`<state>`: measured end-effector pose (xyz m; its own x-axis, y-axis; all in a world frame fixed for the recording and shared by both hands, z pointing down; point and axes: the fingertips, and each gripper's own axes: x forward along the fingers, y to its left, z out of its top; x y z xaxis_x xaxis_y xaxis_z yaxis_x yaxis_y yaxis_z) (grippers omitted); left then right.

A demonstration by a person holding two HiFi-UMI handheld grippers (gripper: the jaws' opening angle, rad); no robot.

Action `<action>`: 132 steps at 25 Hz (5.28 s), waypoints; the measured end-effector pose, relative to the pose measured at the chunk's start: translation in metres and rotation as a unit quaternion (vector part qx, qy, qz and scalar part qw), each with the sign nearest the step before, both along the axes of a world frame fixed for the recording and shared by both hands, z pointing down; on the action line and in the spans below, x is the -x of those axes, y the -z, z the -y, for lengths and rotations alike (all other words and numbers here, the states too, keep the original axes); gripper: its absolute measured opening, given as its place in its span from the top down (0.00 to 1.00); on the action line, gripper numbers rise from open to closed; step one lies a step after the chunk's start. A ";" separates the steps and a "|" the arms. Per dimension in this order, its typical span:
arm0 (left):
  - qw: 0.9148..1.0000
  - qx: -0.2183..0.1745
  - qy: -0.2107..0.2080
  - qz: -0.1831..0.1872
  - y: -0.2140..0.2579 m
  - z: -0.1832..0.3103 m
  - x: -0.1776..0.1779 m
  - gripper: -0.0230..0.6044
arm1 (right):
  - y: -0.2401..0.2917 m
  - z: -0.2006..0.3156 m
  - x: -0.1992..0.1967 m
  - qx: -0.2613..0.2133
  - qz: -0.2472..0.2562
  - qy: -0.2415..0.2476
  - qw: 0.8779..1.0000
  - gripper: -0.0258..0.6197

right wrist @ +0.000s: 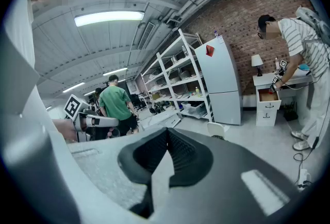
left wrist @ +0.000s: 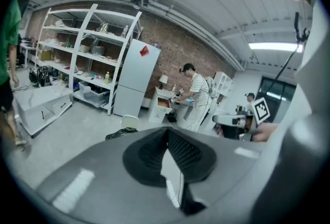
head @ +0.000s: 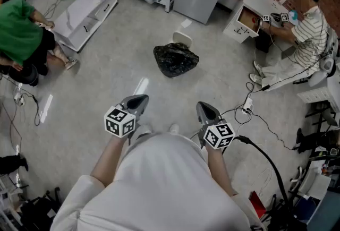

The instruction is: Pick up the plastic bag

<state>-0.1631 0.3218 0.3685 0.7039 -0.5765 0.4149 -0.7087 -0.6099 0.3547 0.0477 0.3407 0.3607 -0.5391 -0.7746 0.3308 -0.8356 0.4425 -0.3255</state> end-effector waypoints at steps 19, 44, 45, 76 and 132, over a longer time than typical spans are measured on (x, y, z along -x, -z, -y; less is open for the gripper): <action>1.000 0.009 0.005 0.006 -0.004 -0.002 -0.007 0.96 | -0.003 0.000 -0.006 0.006 0.004 0.004 1.000 0.96; 0.999 0.004 0.047 0.023 -0.012 -0.007 -0.064 0.96 | -0.021 0.002 -0.066 0.023 0.011 0.053 0.998 0.96; 0.998 0.004 0.049 0.025 -0.013 -0.008 -0.067 0.96 | -0.022 0.001 -0.069 0.023 0.010 0.058 0.998 0.96; 0.999 -0.007 0.035 0.040 -0.024 0.136 -0.051 0.96 | -0.040 0.118 -0.069 0.029 -0.019 0.049 0.998 0.96; 0.989 0.071 -0.041 0.120 -0.138 0.407 -0.043 0.96 | -0.158 0.390 -0.085 0.149 -0.088 0.062 0.983 0.96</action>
